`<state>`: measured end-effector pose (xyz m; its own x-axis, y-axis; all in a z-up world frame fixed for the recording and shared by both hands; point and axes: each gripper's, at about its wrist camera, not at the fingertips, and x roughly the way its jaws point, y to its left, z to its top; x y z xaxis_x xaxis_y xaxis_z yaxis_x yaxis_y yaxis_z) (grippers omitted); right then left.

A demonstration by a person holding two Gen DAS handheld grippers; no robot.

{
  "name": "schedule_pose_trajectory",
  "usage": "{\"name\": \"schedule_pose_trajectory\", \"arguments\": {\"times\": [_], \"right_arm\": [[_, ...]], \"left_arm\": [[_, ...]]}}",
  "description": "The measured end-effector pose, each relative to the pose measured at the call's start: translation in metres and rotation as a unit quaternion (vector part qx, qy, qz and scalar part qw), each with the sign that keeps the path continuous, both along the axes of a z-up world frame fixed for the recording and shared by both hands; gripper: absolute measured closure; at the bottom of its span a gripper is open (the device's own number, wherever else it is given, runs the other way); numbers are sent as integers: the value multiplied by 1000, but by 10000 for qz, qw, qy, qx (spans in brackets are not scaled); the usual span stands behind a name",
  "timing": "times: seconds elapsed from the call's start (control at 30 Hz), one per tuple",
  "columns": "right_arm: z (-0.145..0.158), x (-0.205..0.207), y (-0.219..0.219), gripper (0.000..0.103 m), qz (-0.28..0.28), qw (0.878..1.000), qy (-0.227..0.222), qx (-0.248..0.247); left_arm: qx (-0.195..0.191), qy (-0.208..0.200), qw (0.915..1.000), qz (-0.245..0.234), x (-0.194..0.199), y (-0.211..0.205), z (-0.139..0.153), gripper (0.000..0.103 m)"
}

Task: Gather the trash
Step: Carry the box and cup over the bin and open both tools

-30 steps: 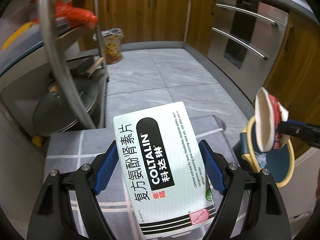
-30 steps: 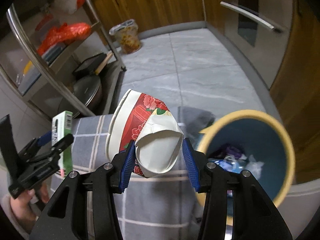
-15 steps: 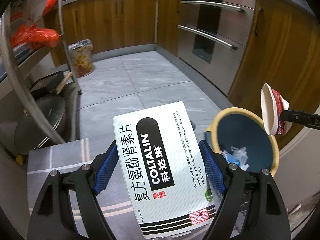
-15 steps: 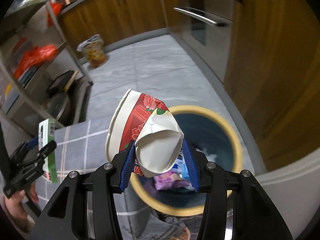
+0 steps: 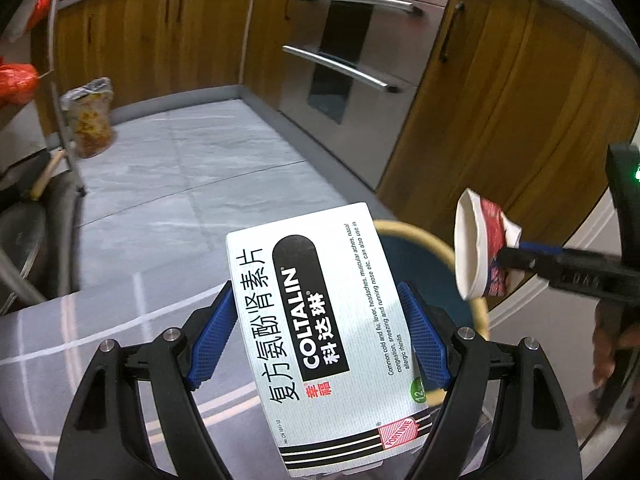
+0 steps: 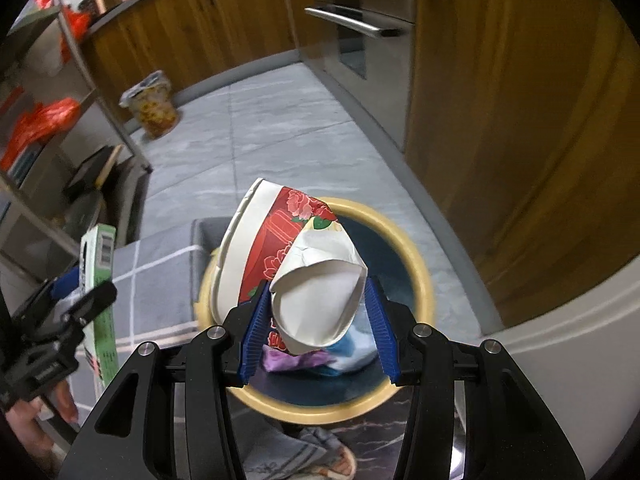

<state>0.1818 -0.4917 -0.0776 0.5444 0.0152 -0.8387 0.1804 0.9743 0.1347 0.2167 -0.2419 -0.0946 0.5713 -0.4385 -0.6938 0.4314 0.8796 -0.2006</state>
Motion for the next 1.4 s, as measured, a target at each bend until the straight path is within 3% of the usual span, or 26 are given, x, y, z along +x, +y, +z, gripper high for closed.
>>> {"name": "schedule_pose_trajectory", "arguments": {"times": [0.23, 0.33, 0.43, 0.63, 0.9, 1.03, 1.4], "right_arm": [[-16, 7, -20, 54, -222, 9995, 207, -25], [-26, 9, -26, 54, -311, 9987, 393, -7], [-39, 15, -31, 54, -404, 9966, 722, 57], [-56, 20, -30, 54, -358, 9936, 1068, -110], [-66, 21, -31, 53, -362, 9913, 1264, -88], [-67, 22, -32, 53, -346, 9918, 1227, -6], [-64, 24, -30, 52, -245, 9933, 1133, -29]], "left_arm": [[201, -442, 9959, -762, -14, -42, -14, 25], [422, -727, 9885, -1255, -28, -62, -15, 26], [469, -688, 9835, -1606, -35, -77, -21, 26], [812, -649, 9788, -1765, -28, -95, -33, 26], [930, -715, 9749, -1892, -21, -116, -45, 26], [886, -528, 9770, -1866, -15, -113, -54, 25], [801, -527, 9834, -1538, -13, -92, -49, 22]]}}
